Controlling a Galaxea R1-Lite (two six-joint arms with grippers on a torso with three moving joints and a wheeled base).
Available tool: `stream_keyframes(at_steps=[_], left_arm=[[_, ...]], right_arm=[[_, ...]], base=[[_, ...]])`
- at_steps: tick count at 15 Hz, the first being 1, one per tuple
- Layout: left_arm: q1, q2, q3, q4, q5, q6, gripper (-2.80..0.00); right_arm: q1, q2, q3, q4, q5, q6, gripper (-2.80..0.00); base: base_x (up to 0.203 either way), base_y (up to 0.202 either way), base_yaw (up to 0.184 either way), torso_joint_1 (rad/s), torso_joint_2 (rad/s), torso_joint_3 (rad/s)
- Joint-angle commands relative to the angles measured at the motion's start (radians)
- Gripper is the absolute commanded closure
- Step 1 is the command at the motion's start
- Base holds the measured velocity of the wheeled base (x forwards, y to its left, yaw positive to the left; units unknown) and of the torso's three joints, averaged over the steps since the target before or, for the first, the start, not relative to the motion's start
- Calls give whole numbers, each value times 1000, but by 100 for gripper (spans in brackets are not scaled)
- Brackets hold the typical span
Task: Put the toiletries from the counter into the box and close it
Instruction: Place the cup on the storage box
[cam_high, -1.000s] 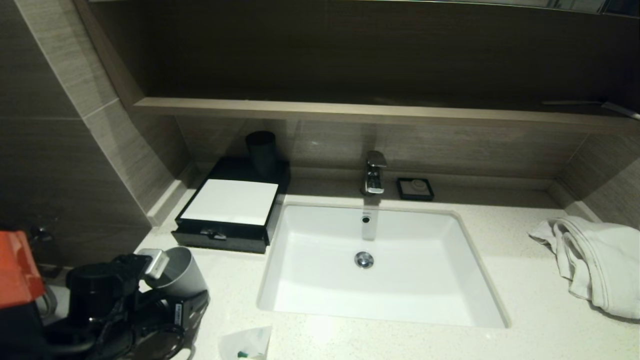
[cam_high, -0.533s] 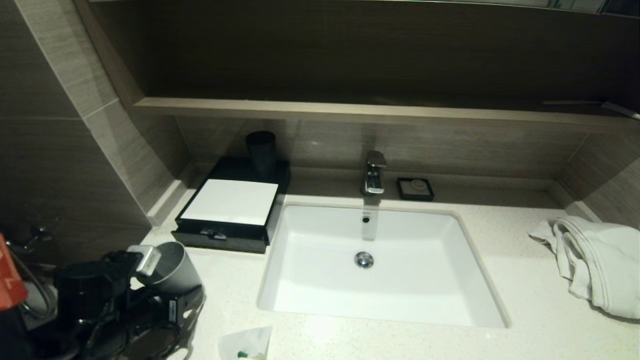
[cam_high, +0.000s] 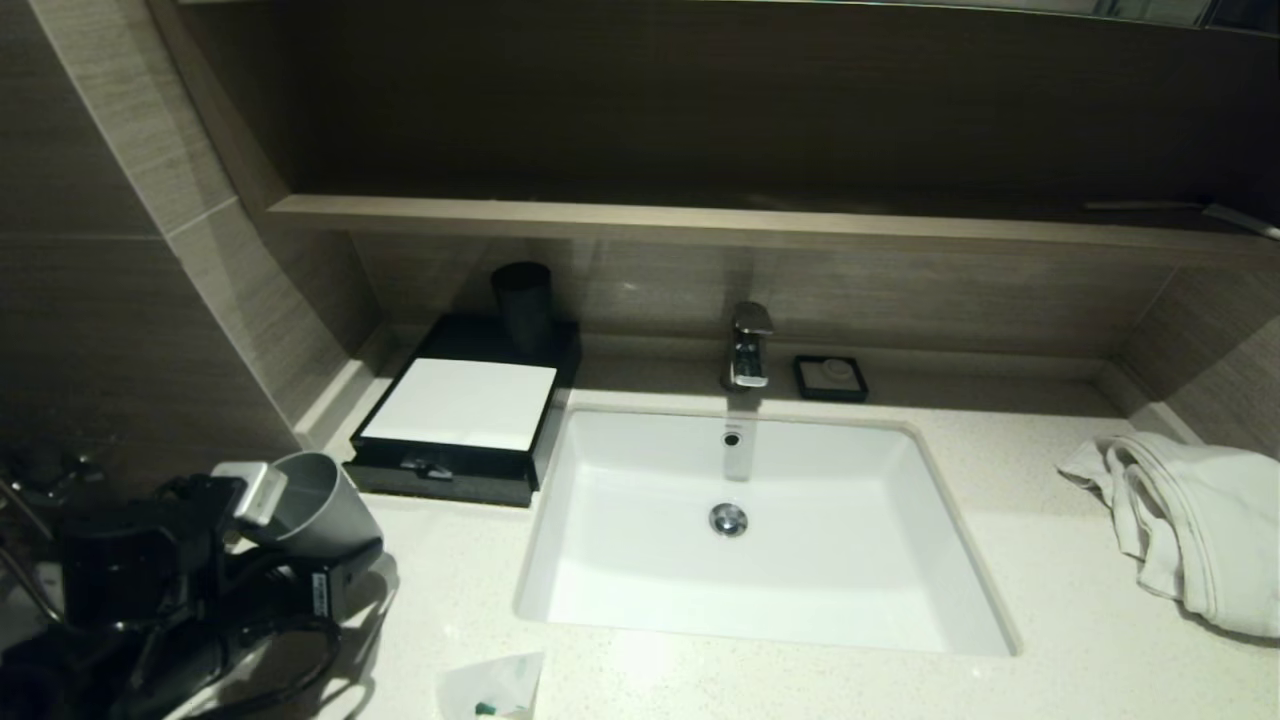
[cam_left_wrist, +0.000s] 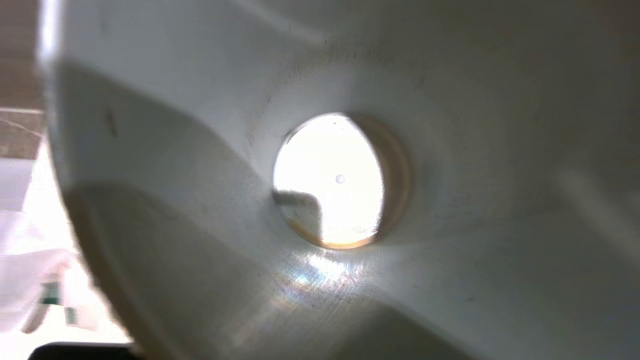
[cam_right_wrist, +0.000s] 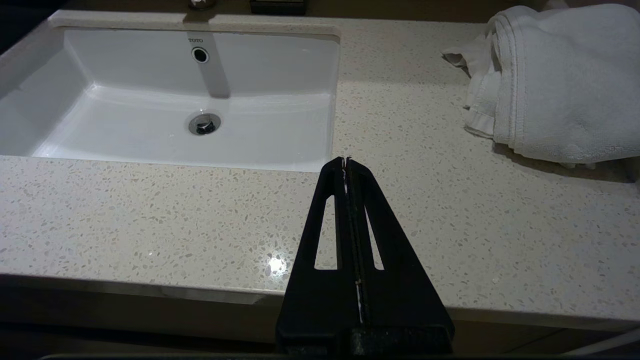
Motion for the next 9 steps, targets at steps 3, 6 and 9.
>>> stream_keyframes(at_steps=[3, 6, 9], left_arm=[[46, -120, -152, 243, 0, 0, 0], [63, -162, -281, 435, 0, 1, 0], [65, -195, -487, 743, -3, -3, 0]], right_arm=[[0, 0, 0, 0, 0, 0, 0], [0, 0, 0, 0, 0, 0, 0], [0, 0, 0, 0, 0, 0, 0]], base=[[0, 0, 0, 0, 0, 0], [0, 0, 0, 0, 0, 0], [0, 0, 0, 0, 0, 0]])
